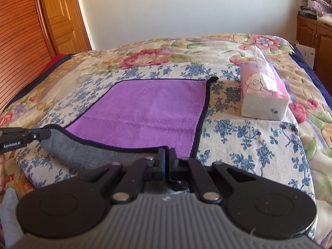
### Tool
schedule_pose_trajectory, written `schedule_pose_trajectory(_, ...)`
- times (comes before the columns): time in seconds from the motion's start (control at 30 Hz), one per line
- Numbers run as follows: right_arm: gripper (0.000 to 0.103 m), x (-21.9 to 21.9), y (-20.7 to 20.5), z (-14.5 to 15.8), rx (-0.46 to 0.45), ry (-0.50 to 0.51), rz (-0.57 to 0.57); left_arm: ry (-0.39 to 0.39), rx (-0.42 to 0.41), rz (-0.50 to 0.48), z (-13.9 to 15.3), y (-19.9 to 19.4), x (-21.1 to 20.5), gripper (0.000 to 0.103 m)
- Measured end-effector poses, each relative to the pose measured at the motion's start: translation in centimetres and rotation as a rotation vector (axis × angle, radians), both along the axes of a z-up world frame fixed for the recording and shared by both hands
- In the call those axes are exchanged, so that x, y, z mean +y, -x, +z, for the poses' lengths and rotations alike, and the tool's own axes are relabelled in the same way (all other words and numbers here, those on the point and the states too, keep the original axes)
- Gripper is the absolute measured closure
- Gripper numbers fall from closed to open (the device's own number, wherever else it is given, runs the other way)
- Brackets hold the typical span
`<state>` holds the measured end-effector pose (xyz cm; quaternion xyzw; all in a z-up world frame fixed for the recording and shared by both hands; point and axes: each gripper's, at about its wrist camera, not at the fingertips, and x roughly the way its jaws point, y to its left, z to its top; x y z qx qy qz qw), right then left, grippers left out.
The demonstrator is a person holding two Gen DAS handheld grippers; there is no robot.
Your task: Fold towel
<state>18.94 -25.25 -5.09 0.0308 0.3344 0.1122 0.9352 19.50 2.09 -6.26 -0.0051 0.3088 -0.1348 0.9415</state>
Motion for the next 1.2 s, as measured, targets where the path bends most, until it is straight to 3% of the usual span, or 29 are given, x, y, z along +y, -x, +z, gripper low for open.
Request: schedule_pose_trajectory(1.2, 0.099, 0.1, -4.7, 0.2, -0.079, 0.045, 0.070, 0.006, -0.035, -0.016, 0.6, -4.3, -0.9, 0.098)
